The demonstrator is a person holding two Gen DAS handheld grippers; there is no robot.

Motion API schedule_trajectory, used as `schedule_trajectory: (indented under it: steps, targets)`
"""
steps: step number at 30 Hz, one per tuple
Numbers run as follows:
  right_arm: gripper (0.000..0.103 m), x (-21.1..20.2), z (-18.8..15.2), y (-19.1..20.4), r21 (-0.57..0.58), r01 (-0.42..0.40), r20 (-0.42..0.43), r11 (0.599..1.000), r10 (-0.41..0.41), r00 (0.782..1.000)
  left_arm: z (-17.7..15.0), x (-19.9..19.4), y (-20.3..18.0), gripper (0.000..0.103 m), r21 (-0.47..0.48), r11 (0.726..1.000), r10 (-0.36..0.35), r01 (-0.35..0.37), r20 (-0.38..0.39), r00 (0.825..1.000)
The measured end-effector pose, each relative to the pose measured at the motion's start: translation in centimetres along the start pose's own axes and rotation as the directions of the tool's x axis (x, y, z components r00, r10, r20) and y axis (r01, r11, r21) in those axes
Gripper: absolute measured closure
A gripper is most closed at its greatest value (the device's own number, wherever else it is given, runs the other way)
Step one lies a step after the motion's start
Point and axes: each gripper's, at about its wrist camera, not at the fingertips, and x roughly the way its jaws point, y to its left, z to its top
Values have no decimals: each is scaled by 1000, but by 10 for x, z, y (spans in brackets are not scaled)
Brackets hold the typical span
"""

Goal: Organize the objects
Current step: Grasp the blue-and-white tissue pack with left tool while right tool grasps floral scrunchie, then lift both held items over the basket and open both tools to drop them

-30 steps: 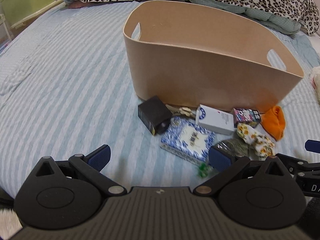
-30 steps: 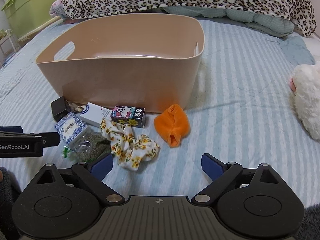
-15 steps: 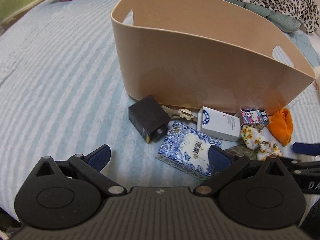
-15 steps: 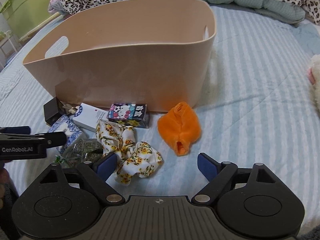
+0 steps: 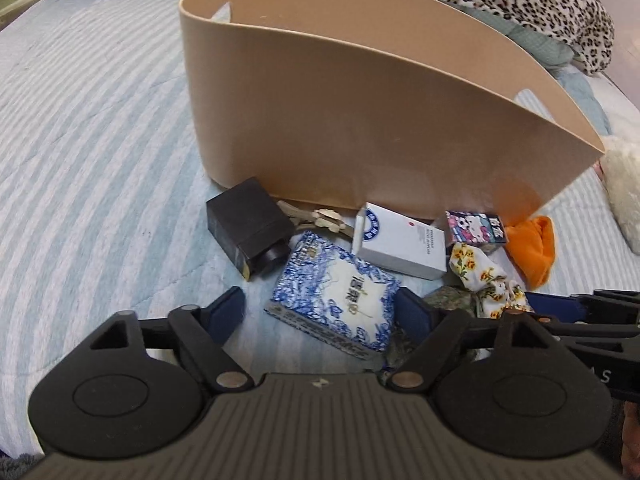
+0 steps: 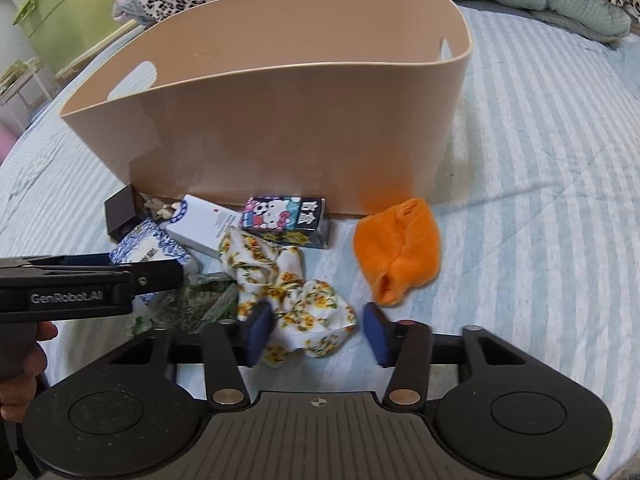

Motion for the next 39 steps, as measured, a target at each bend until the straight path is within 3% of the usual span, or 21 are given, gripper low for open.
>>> schedule_trajectory:
  steps: [1, 5, 8, 21, 28, 39]
  targets:
    - [72, -1, 0, 1, -3, -6, 0, 1000, 6, 1000, -1, -1, -1, 35, -3, 1000, -20, 20, -2, 1000]
    - [88, -1, -2, 5, 1, -30, -4, 1000, 30, 1000, 1, -4, 4, 37, -7, 1000, -28, 28, -6, 1000]
    - [92, -3, -3, 4, 11, -49, -10, 999, 49, 999, 0, -7, 8, 40, -26, 999, -33, 32, -6, 999]
    - [93, -33, -6, 1, 18, -39, 60, 999, 38, 997, -11, -33, 1, 44, -38, 999, -32, 33, 25, 999]
    - [93, -60, 0, -2, 18, -42, 119, 999, 39, 992, -3, -68, 0, 44, -24, 999, -21, 24, 105, 994]
    - [93, -104, 45, -3, -10, -45, 297, 999, 46, 954, 49, -129, -9, 43, 29, 1000, 0, -9, 301, 954]
